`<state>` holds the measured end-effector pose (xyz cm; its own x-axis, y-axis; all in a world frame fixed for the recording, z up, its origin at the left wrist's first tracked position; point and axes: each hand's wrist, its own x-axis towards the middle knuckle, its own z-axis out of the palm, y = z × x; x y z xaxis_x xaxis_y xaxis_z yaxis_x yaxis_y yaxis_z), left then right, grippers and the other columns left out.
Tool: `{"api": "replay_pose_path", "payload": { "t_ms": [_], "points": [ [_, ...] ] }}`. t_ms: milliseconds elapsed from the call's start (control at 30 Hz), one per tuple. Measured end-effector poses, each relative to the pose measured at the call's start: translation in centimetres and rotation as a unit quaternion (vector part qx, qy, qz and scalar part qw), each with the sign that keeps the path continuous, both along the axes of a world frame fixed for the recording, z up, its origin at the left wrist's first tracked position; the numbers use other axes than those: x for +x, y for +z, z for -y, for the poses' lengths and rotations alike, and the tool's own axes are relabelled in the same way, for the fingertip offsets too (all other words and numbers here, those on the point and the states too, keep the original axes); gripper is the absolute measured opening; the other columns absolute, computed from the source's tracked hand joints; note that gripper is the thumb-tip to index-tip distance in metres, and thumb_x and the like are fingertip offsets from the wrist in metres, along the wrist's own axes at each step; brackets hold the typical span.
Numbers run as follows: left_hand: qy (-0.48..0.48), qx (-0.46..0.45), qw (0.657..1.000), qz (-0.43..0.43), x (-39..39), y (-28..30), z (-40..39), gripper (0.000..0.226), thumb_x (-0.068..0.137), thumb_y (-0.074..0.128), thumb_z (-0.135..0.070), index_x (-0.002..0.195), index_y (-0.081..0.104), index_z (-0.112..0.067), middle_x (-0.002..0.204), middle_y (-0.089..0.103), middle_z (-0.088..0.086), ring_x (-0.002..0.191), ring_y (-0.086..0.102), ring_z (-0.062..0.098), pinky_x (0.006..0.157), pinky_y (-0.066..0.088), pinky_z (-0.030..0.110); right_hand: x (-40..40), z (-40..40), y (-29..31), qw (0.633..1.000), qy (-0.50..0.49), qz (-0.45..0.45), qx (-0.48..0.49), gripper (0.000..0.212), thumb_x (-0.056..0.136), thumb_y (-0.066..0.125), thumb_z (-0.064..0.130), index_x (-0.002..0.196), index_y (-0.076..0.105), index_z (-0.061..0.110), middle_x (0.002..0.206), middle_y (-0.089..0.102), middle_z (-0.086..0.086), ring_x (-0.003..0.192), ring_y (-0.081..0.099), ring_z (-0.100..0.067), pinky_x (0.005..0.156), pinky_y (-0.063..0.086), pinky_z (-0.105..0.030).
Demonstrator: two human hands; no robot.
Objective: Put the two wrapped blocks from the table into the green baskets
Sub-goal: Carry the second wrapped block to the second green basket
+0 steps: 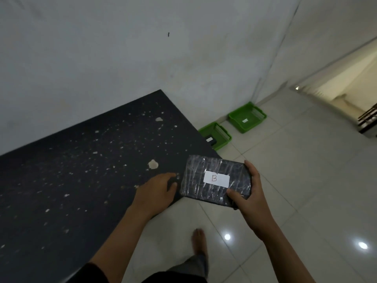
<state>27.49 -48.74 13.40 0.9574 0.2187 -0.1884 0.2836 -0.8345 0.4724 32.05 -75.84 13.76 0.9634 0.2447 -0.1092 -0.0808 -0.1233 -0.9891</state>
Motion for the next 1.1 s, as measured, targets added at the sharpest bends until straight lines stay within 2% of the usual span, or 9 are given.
{"api": "replay_pose_path", "payload": {
  "t_ms": [100, 200, 267, 467, 567, 667, 733, 867, 1100],
  "points": [
    [-0.018, -0.004, 0.999, -0.030, 4.1, -0.8, 1.7, 0.040, 0.096, 0.047, -0.044, 0.135, 0.052, -0.035, 0.137, 0.057, -0.014, 0.121, 0.055, 0.011, 0.093, 0.044, 0.032, 3.1, 2.4, -0.3, 1.000, -0.012, -0.003, -0.019, 0.085, 0.087, 0.071, 0.000, 0.143, 0.031, 0.049, 0.112, 0.052, 0.046, 0.101, 0.062, 0.006, 0.065, 0.056, -0.015],
    [-0.025, -0.015, 0.999, -0.041, 8.3, -1.3, 4.0, 0.043, 0.097, 0.045, -0.046, 0.138, 0.049, -0.033, 0.140, 0.055, -0.011, 0.123, 0.054, 0.013, 0.094, 0.044, 0.032, 6.7, 5.3, -0.2, 0.999, -0.026, -0.011, -0.042, 0.086, 0.087, 0.072, 0.004, 0.140, 0.032, 0.058, 0.127, 0.050, 0.032, 0.103, 0.063, 0.002, 0.069, 0.058, -0.022],
    [-0.044, -0.015, 0.997, -0.056, 11.1, -1.5, 5.6, 0.045, 0.097, 0.043, -0.048, 0.139, 0.049, -0.032, 0.141, 0.054, -0.010, 0.124, 0.053, 0.014, 0.094, 0.043, 0.031, 9.2, 7.0, 0.1, 0.998, -0.041, 0.001, -0.057, 0.086, 0.087, 0.073, 0.005, 0.140, 0.031, 0.059, 0.131, 0.048, 0.025, 0.102, 0.063, 0.001, 0.070, 0.059, -0.023],
    [-0.067, -0.017, 0.996, -0.062, 17.9, -0.8, 10.3, 0.044, 0.097, 0.043, -0.052, 0.134, 0.052, -0.031, 0.135, 0.058, -0.007, 0.121, 0.055, 0.015, 0.089, 0.040, 0.027, 15.4, 11.8, 0.1, 0.993, -0.099, -0.004, -0.063, 0.084, 0.089, 0.069, 0.001, 0.141, 0.030, 0.054, 0.124, 0.057, 0.011, 0.081, 0.069, -0.008, 0.055, 0.055, -0.026],
    [-0.055, -0.025, 0.996, -0.062, 21.1, -0.7, 12.6, 0.048, 0.096, 0.043, -0.053, 0.138, 0.050, -0.030, 0.136, 0.058, -0.007, 0.119, 0.056, 0.013, 0.094, 0.041, 0.029, 18.5, 14.1, -0.4, 0.994, -0.091, -0.012, -0.060, 0.084, 0.088, 0.070, 0.003, 0.138, 0.032, 0.059, 0.121, 0.058, 0.015, 0.081, 0.069, -0.010, 0.055, 0.056, -0.027],
    [-0.046, 0.000, 0.997, -0.066, 24.1, -0.9, 15.5, 0.049, 0.098, 0.040, -0.054, 0.139, 0.048, -0.028, 0.139, 0.056, -0.005, 0.122, 0.054, 0.014, 0.097, 0.042, 0.031, 22.0, 17.1, -1.2, 0.995, -0.082, -0.021, -0.053, 0.083, 0.088, 0.070, 0.003, 0.139, 0.032, 0.057, 0.112, 0.062, 0.026, 0.081, 0.069, -0.010, 0.054, 0.055, -0.027],
    [-0.029, 0.017, 0.997, -0.069, 26.0, -1.2, 17.9, 0.049, 0.098, 0.039, -0.053, 0.139, 0.048, -0.029, 0.140, 0.055, -0.005, 0.125, 0.052, 0.015, 0.097, 0.041, 0.032, 24.4, 19.6, -1.9, 0.996, -0.071, -0.030, -0.045, 0.082, 0.088, 0.070, 0.002, 0.138, 0.034, 0.056, 0.110, 0.063, 0.027, 0.079, 0.068, -0.009, 0.053, 0.054, -0.027],
    [0.004, 0.021, 0.995, -0.097, 29.4, -1.4, 23.9, 0.048, 0.098, 0.040, -0.050, 0.140, 0.047, -0.027, 0.141, 0.054, -0.003, 0.128, 0.050, 0.016, 0.101, 0.040, 0.032, 29.1, 24.6, -2.1, 0.998, -0.038, -0.039, -0.028, 0.082, 0.088, 0.070, 0.002, 0.140, 0.034, 0.053, 0.121, 0.059, 0.015, 0.082, 0.068, -0.009, 0.054, 0.055, -0.027],
    [0.037, 0.023, 0.995, -0.091, 34.8, -1.0, 32.9, 0.046, 0.097, 0.042, -0.051, 0.138, 0.048, -0.029, 0.140, 0.055, -0.004, 0.127, 0.051, 0.017, 0.103, 0.043, 0.038, 36.4, 31.6, -1.0, 0.999, 0.017, -0.045, -0.026, 0.080, 0.088, 0.072, 0.004, 0.144, 0.032, 0.044, 0.126, 0.051, 0.021, 0.094, 0.064, 0.003, 0.058, 0.055, -0.021]
  ]
}}
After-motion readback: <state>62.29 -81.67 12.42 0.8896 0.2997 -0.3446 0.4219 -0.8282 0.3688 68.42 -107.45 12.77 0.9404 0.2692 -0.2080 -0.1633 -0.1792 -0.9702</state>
